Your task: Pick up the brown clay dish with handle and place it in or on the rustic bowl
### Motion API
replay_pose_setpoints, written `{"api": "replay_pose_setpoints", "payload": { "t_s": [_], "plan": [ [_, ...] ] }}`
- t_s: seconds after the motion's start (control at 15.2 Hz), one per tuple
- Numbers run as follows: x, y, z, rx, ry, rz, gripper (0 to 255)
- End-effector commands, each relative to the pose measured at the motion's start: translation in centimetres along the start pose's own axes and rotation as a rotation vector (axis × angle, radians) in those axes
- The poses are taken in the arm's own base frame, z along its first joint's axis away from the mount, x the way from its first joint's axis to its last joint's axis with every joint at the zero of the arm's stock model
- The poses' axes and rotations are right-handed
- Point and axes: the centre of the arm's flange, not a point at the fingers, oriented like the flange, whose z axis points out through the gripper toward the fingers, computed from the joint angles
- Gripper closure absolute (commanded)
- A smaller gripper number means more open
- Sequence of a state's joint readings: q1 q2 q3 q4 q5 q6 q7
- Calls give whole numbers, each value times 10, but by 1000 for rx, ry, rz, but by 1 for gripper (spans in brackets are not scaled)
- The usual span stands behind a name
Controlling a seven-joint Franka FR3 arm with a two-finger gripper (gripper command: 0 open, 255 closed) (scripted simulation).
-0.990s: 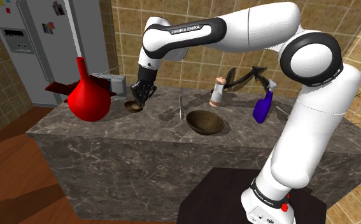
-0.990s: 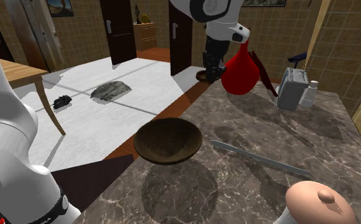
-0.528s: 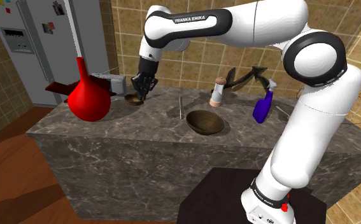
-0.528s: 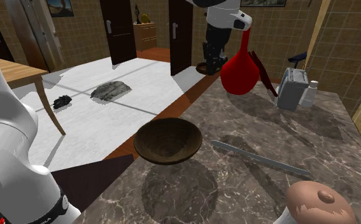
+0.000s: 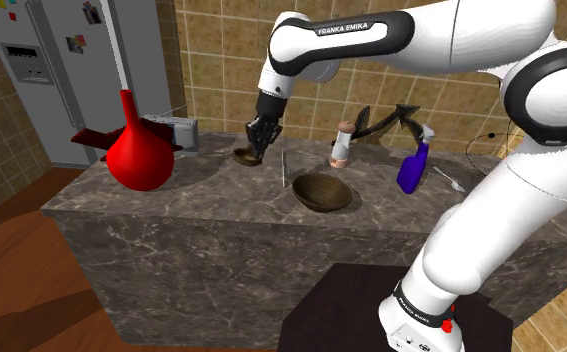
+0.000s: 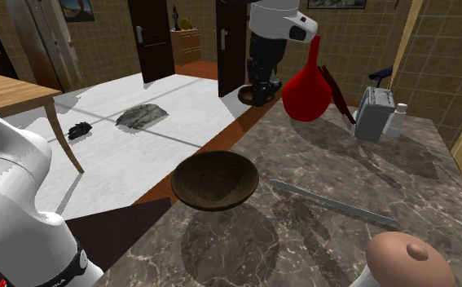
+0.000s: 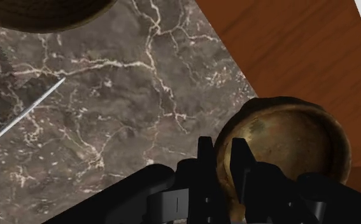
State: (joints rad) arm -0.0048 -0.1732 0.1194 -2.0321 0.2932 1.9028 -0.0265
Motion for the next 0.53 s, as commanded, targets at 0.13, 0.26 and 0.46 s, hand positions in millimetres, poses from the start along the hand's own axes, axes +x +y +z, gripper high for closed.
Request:
{"api": "replay_pose_setpoints", "payload": {
  "t_s": [0.13, 0.26, 0.46],
  "plan": [
    [-41, 34, -12, 1, 0, -1, 255],
    [-60, 51, -18, 1, 0, -1, 255],
    [-89, 77, -27, 1, 0, -1, 255]
  ]
}}
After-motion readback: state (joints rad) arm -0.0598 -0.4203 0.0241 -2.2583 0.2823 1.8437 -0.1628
